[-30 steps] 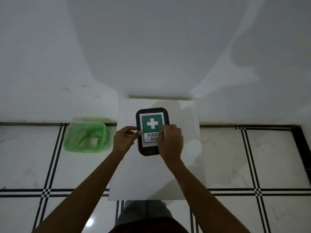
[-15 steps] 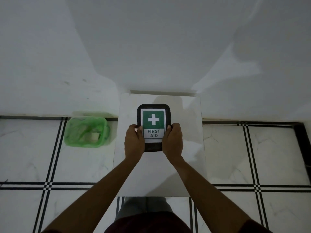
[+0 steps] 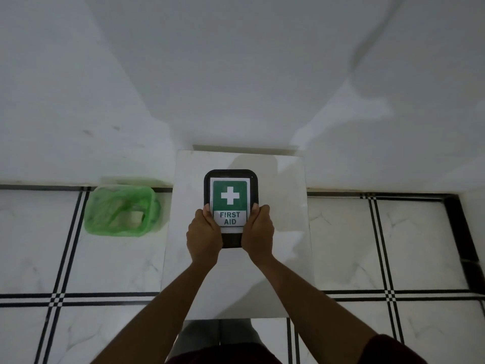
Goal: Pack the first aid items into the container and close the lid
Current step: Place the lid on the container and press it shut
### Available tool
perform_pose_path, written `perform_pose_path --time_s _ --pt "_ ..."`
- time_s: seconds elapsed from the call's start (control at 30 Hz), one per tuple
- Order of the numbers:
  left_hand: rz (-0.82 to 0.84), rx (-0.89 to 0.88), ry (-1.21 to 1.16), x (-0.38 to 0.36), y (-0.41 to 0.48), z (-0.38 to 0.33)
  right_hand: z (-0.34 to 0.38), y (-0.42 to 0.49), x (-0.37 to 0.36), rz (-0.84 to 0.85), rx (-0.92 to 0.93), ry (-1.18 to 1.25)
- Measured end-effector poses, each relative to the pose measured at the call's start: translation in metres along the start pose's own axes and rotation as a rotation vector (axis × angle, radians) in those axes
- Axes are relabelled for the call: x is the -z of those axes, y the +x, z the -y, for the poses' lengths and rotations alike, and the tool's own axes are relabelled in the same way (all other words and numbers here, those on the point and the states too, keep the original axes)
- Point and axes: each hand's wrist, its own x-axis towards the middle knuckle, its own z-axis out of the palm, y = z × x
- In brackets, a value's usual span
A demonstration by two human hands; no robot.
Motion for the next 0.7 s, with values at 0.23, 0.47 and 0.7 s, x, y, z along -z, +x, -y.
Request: perform_pose_path --time_s 0.23,0.47,0.7 --pt "0.095 -0.025 0.043 0.010 -0.005 0.004 -0.010 -0.005 0.011 0.105 -0.016 -0.140" --pt "0.110 -0.005 0.057 0.024 0.017 -0.019 0.016 0.030 0.010 0.051 -0.116 -0.084" --pt "0.036 0.091 -0.148 0.011 0.024 -0.030 0.014 0.031 -0.002 -0.035 -0.051 -0.052"
